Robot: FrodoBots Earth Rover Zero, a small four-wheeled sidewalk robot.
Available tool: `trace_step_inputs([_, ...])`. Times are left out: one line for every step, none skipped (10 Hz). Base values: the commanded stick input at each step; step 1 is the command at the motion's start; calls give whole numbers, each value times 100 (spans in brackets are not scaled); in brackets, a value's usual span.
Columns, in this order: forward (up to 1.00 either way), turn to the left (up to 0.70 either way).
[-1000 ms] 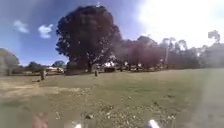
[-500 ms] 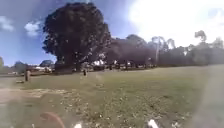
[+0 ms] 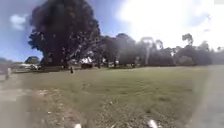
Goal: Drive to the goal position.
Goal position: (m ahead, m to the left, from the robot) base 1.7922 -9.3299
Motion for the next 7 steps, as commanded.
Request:
trace_step_inputs([70,-34])
trace_step_inputs([70,-34])
trace_step_inputs([70,-34])
trace_step_inputs([70,-34])
trace_step_inputs([70,-34])
trace_step_inputs([70,-34])
trace_step_inputs([70,-33])
